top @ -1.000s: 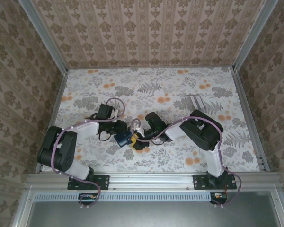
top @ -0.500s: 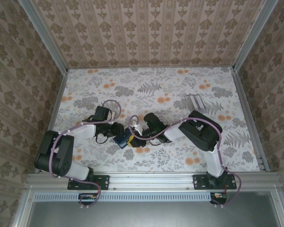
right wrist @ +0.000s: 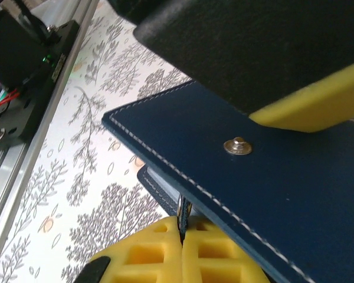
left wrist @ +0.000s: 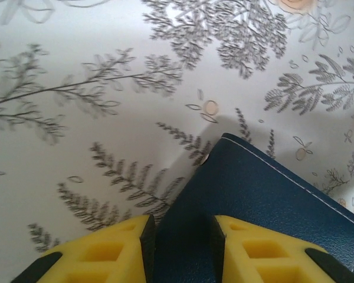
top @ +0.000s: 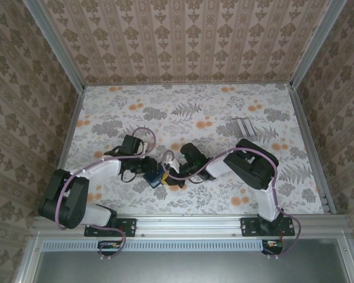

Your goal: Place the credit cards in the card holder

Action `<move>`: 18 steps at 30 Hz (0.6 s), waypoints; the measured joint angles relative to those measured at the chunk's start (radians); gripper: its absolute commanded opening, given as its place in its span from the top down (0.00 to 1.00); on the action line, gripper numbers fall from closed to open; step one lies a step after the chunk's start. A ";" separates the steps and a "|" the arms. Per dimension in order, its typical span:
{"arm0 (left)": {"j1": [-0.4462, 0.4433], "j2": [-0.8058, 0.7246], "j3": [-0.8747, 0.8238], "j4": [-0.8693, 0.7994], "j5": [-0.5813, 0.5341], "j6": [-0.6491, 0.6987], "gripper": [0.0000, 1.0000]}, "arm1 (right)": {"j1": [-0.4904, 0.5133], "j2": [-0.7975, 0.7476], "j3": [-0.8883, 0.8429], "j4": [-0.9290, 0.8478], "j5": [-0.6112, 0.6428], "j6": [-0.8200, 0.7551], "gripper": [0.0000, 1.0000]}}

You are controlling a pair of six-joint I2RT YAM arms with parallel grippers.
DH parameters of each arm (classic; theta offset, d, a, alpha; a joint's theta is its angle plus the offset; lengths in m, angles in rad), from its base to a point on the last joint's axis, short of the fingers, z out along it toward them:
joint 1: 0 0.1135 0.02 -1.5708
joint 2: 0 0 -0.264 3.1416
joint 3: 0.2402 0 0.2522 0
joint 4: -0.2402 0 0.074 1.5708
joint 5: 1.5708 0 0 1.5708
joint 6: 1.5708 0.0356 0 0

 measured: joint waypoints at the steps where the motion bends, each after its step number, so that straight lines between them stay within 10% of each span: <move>1: -0.010 0.000 0.000 0.003 -0.006 0.000 0.67 | 0.000 -0.003 -0.013 0.014 -0.003 -0.016 1.00; 18: -0.069 0.016 -0.040 0.087 -0.136 0.000 0.68 | -0.003 -0.079 -0.108 0.028 -0.014 -0.179 0.92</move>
